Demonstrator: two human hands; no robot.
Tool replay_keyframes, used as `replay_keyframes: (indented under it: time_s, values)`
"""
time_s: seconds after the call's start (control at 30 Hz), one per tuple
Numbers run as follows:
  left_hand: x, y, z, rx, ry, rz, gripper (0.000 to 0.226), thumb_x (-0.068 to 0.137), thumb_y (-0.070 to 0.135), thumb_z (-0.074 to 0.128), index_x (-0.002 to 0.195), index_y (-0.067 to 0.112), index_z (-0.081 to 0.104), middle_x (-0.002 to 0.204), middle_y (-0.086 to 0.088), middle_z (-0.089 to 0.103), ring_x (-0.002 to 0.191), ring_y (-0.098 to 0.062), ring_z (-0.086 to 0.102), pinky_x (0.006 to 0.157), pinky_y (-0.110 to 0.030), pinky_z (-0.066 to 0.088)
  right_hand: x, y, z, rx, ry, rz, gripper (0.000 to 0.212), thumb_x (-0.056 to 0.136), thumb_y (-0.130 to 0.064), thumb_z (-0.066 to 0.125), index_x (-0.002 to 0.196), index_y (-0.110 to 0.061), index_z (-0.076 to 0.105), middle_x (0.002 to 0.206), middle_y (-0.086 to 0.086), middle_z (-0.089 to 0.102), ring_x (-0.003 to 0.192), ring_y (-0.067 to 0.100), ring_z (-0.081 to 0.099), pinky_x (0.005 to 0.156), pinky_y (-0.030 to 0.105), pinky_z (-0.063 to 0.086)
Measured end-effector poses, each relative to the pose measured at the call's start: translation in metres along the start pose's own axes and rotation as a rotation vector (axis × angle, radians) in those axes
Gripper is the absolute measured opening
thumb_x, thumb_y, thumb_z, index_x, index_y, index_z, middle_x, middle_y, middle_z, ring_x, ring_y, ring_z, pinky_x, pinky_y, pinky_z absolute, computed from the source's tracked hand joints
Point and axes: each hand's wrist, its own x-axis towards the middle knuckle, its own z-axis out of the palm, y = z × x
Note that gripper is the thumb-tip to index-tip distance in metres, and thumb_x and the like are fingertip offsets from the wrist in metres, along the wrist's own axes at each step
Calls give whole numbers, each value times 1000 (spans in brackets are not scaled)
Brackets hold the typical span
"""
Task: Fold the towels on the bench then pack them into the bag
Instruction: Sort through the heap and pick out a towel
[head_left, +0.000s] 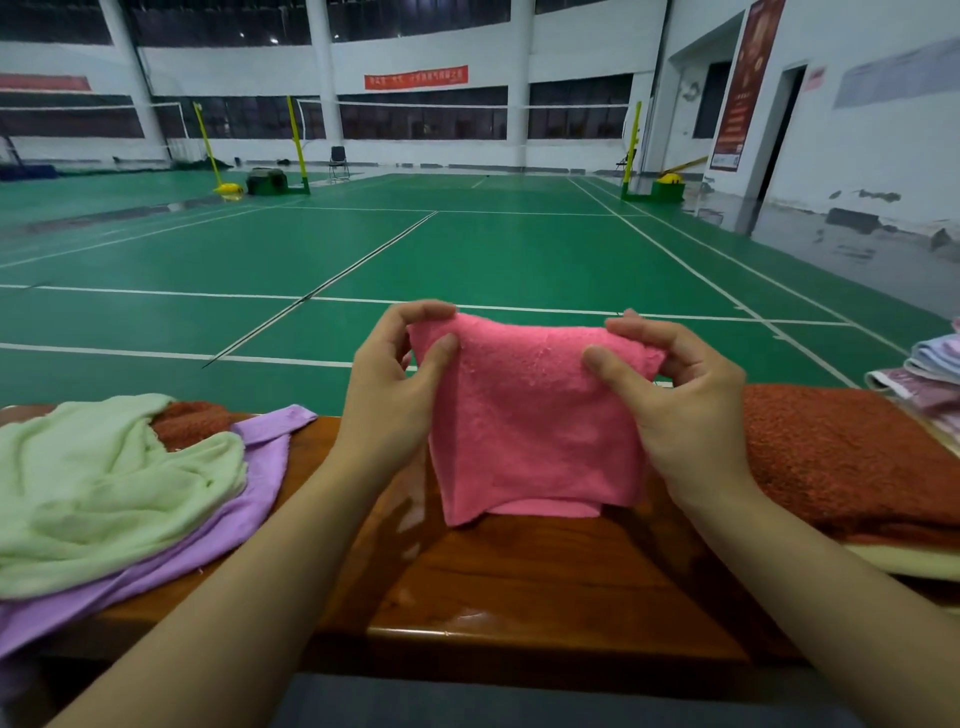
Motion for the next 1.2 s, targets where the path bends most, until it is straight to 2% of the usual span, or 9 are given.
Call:
replay_keyframes:
  time_s: [0.23, 0.33, 0.47, 0.6, 0.73, 0.9, 1.07, 1.13, 1.2]
  values:
    - [17, 21, 0, -30, 109, -8, 29, 85, 21, 81, 112, 26, 71, 89, -3, 76, 86, -14, 73, 89, -41, 59, 4, -6, -6, 23, 23, -69, 39, 81, -23, 84, 118, -19, 72, 108, -3, 75, 99, 13, 72, 88, 45, 60]
    - [20, 25, 2, -10, 146, 27, 28, 87, 19, 80, 114, 18, 73, 98, 1, 74, 77, 2, 68, 75, -26, 59, 3, -5, -7, 23, -39, -91, 48, 82, -17, 83, 127, -18, 67, 117, -3, 72, 107, 13, 70, 94, 44, 58]
    - [24, 34, 5, 92, 106, 82, 25, 100, 30, 64, 125, 29, 67, 112, 10, 65, 70, 2, 59, 72, -40, 58, 2, -5, -9, -59, -125, -176, 67, 84, -18, 82, 143, -28, 51, 140, -13, 56, 132, 6, 53, 109, 42, 48]
    - [29, 49, 4, 212, 73, 169, 31, 105, 29, 53, 136, 30, 58, 118, 22, 61, 98, 11, 56, 92, -21, 46, 3, -15, -9, -5, -147, -181, 74, 85, -20, 82, 147, -32, 42, 144, -21, 47, 136, 4, 47, 112, 42, 45]
    - [36, 36, 5, 381, -60, -74, 41, 105, 27, 51, 145, 24, 45, 137, 1, 56, 125, -12, 52, 106, -28, 38, 12, -6, -5, -101, -188, 78, 74, 79, -21, 87, 140, -36, 48, 138, -15, 53, 126, 6, 55, 109, 40, 48]
    - [8, -29, 15, 668, -442, -476, 52, 100, 29, 59, 146, 10, 44, 143, -15, 56, 130, -28, 53, 106, -29, 38, -6, 30, -1, -476, -525, 459, 80, 72, -21, 91, 140, -28, 49, 135, 1, 58, 115, 15, 60, 102, 30, 47]
    - [3, -33, 14, 975, -486, -380, 60, 95, 47, 57, 144, 16, 41, 137, -17, 49, 126, -37, 52, 104, -43, 43, -1, 18, -3, -919, -690, 369, 81, 75, -47, 84, 143, -24, 45, 140, -2, 57, 125, 19, 56, 101, 28, 44]
    - [5, -14, 14, 997, -495, -280, 48, 93, 49, 61, 132, 22, 53, 129, -10, 54, 119, -31, 56, 100, -41, 47, 9, 6, -9, -975, -739, 368, 71, 80, -54, 79, 138, -24, 53, 128, -3, 63, 111, 15, 60, 93, 26, 46]
    - [2, 11, 18, 838, -631, -219, 28, 91, 47, 67, 111, 27, 67, 109, 0, 68, 98, -18, 66, 83, -29, 52, 19, -9, -16, -916, -738, 370, 46, 86, -58, 70, 119, -25, 69, 101, -8, 70, 89, 9, 63, 79, 24, 48]
